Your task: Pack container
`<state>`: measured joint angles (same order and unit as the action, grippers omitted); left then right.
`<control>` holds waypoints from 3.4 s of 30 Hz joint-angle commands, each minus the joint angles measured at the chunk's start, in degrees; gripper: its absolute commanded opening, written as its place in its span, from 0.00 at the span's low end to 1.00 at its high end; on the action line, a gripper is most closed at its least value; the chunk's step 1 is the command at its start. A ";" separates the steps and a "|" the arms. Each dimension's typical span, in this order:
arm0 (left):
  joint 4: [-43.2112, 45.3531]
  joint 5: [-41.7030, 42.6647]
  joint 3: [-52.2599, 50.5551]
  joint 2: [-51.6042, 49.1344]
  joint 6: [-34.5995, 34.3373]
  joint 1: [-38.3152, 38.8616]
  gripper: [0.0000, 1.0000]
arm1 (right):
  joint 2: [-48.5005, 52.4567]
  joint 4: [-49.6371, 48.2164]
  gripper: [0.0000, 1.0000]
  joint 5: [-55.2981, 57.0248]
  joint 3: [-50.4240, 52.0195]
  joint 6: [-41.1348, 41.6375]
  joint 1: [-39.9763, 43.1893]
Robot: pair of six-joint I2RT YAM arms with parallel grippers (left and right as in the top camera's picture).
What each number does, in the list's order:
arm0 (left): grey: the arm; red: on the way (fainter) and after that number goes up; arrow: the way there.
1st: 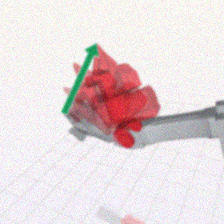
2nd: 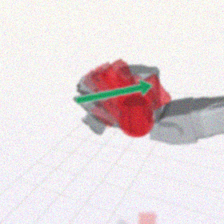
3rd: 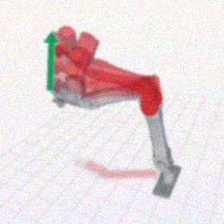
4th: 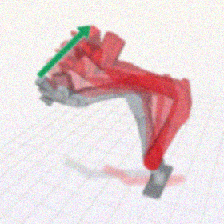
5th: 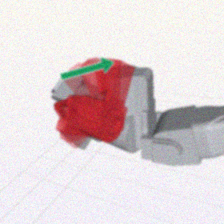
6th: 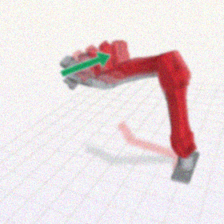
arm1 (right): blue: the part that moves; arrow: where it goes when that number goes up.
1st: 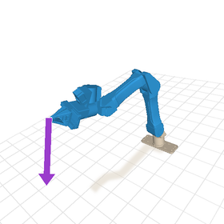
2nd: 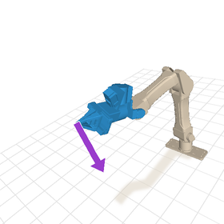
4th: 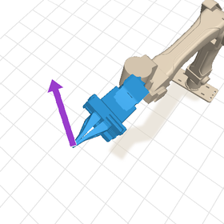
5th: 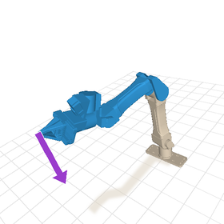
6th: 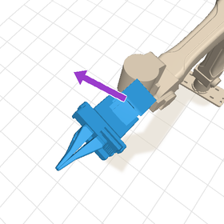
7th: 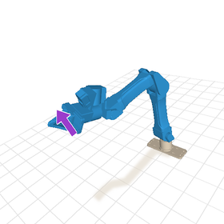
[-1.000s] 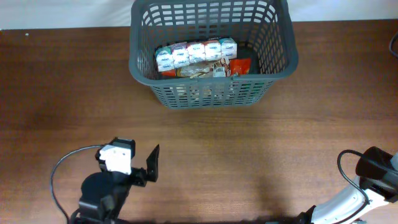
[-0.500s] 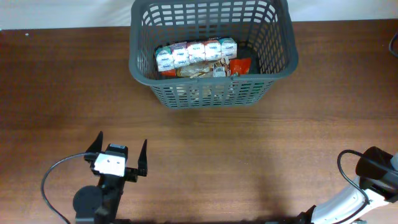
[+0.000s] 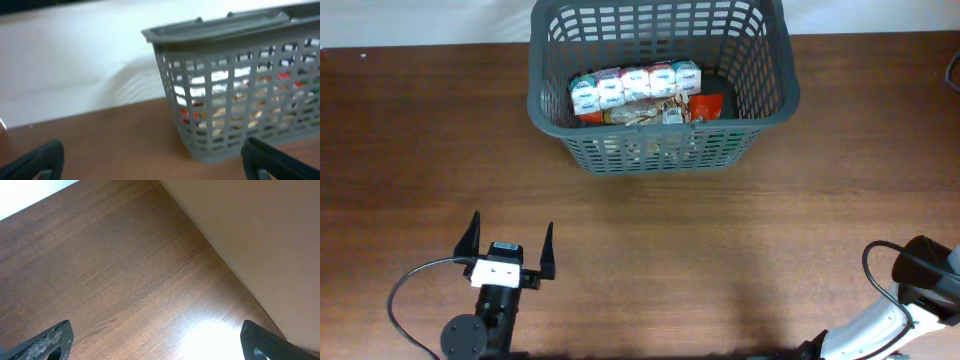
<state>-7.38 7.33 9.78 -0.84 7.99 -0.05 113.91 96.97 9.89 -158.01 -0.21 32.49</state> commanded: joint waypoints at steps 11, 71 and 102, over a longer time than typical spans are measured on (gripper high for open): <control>12.11 0.83 -8.17 0.57 1.14 -0.28 0.99 | 0.17 0.33 0.99 -0.31 -0.02 0.31 0.15; 3.45 0.42 -9.27 0.55 1.11 -0.28 0.99 | 0.22 0.33 0.99 -0.28 -0.02 0.31 0.15; 3.45 0.42 -9.27 0.55 1.11 -0.28 0.99 | -12.72 -25.83 0.99 -7.34 0.00 0.31 -17.97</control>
<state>-3.86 7.33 0.86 -0.84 8.16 -0.05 104.38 71.59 3.25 -157.71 -0.21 18.15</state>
